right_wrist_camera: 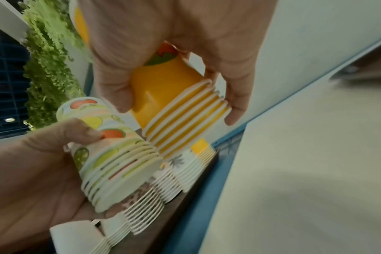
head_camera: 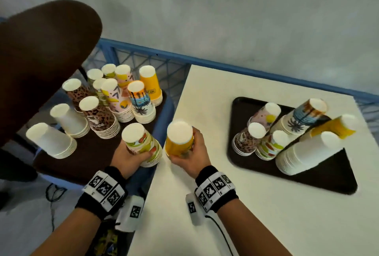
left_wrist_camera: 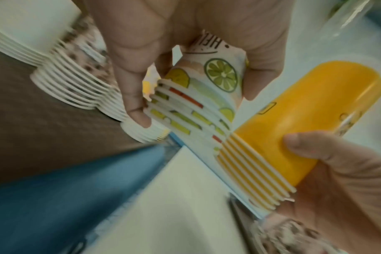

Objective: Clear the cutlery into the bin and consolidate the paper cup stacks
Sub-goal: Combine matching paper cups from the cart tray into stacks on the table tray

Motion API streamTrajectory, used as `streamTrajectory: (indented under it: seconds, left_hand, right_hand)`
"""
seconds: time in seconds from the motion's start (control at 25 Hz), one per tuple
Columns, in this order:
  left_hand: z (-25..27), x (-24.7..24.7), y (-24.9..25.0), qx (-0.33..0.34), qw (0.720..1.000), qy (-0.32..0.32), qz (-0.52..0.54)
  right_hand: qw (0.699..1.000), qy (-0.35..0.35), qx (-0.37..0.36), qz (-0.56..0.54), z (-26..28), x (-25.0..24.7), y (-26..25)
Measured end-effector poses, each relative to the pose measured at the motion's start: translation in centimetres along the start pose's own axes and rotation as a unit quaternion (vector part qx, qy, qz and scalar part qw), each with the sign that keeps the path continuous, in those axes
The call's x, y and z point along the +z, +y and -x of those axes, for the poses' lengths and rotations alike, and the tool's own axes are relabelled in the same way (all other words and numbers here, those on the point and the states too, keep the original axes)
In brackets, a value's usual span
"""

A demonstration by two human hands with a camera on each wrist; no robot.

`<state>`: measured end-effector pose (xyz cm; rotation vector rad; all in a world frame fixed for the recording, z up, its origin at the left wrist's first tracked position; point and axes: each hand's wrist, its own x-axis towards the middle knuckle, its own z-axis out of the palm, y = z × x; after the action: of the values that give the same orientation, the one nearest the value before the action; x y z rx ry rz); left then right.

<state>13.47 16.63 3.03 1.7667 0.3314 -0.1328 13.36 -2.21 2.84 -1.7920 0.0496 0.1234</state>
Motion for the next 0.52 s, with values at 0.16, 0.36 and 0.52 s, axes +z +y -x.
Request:
streamTrajectory:
  seconds: [0.16, 0.36, 0.52]
  left_hand:
    - [2.9, 8.9, 3.3, 0.030, 0.990, -0.116, 0.075]
    - [6.8, 18.5, 5.7, 0.043, 0.980, -0.182, 0.072]
    - [9.7, 24.8, 7.8, 0.048, 0.977, -0.188, 0.085]
  right_hand:
    - [0.994, 0.099, -0.028, -0.041, 3.8, -9.5, 1.1]
    - [0.979, 0.178, -0.057, -0.077, 9.0, -19.4, 1.5]
    - [0.969, 0.217, -0.059, -0.103, 11.8, -26.1, 2.2]
